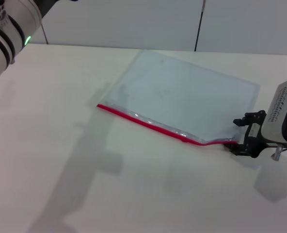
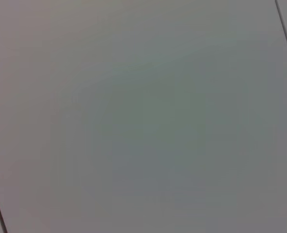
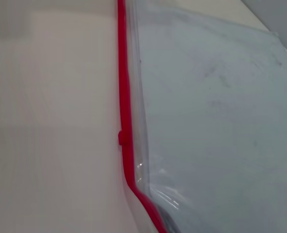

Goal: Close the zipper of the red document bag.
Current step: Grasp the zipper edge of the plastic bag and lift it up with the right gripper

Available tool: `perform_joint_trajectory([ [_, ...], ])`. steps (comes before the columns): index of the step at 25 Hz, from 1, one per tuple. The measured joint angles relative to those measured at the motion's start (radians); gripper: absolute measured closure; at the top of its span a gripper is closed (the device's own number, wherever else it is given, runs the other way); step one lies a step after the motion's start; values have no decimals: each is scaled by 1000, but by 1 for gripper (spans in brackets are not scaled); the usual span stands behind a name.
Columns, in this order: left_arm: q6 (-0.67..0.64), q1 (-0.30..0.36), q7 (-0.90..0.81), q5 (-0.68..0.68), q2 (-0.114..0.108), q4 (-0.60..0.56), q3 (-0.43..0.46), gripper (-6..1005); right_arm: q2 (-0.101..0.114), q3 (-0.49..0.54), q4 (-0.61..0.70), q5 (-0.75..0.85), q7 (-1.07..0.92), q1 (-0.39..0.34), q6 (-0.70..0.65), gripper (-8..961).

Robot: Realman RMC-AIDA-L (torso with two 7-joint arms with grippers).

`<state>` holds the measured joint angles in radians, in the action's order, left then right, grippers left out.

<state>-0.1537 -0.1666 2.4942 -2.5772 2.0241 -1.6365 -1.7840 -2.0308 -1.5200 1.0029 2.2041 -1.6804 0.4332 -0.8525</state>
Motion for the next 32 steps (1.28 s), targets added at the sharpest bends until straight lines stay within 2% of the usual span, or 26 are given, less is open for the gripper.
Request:
perform_joint_trajectory([
  [4,0,0,0,-1,1,0,0,551,-1,-7,4,-8,-1,2,-1,340],
  [20,2,-1,0,-1,1,0,-4,550,0,-14,-20,-11,-36,42,-11,403],
  [30,11,5,-2,-2,1,-1,0,551,0,-12,-32,-17,-42,66,-46,751],
  [32,11,6,-1,-2,1,-1,0,551,0,-10,-31,-31,-47,67,-50,762],
])
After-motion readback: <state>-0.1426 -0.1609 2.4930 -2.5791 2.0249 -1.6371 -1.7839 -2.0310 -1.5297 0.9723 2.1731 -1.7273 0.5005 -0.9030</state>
